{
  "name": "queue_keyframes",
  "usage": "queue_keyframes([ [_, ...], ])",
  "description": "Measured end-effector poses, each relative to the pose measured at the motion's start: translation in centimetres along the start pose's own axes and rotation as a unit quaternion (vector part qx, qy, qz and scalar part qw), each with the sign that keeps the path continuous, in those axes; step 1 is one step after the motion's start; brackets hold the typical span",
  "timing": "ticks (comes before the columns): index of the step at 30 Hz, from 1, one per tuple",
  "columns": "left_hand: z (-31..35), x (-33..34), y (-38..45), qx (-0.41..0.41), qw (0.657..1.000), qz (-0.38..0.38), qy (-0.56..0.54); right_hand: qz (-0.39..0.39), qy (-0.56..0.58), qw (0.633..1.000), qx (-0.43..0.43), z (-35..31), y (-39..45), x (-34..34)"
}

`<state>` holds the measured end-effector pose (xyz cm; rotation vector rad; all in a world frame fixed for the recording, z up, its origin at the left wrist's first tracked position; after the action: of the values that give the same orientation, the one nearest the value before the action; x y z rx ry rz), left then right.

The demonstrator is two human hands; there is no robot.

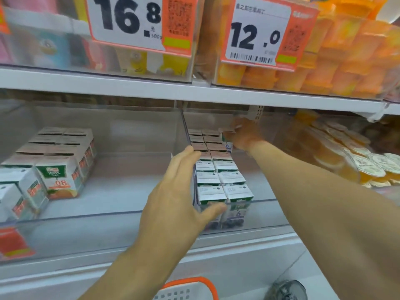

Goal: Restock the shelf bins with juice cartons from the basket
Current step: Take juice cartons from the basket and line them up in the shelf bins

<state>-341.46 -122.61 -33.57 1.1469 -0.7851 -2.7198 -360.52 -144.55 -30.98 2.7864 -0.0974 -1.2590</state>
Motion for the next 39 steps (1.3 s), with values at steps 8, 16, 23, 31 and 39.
queue_keyframes([
  [8, 0.2, -0.3, -0.1, 0.003, 1.000, -0.019, 0.012, 0.035, 0.013, 0.999, -0.018, 0.0, -4.0, -2.5],
  [16, 2.2, -3.4, -4.0, 0.061, 0.992, 0.110, -0.030, 0.083, 0.193, 0.969, -0.129, -1.9, -23.5, -4.4],
  [23, -4.5, -2.4, -18.1, -0.120, 0.986, -0.085, -0.081, -0.220, 0.209, 0.952, 0.031, -0.3, -34.0, 6.8],
  [31, -13.3, 0.3, -31.7, -0.330, 0.901, -0.278, -0.045, -0.387, -0.008, 0.913, 0.132, 4.2, -38.4, 19.1],
  [39, -17.9, 1.4, -35.7, -0.365, 0.872, -0.319, 0.071, -0.424, -0.082, 0.891, 0.138, 9.3, -41.1, 26.3],
])
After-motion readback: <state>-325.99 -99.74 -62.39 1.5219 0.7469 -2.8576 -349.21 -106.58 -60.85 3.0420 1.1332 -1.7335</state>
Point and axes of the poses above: each hand's wrist, its own y-axis towards the middle knuckle, its own x-axis out of the palm, z = x × y, the point moved 1 cm from there along y, towards the middle knuckle, and after that the axes turned 5 degrees about -z, right-handed, at the moved point
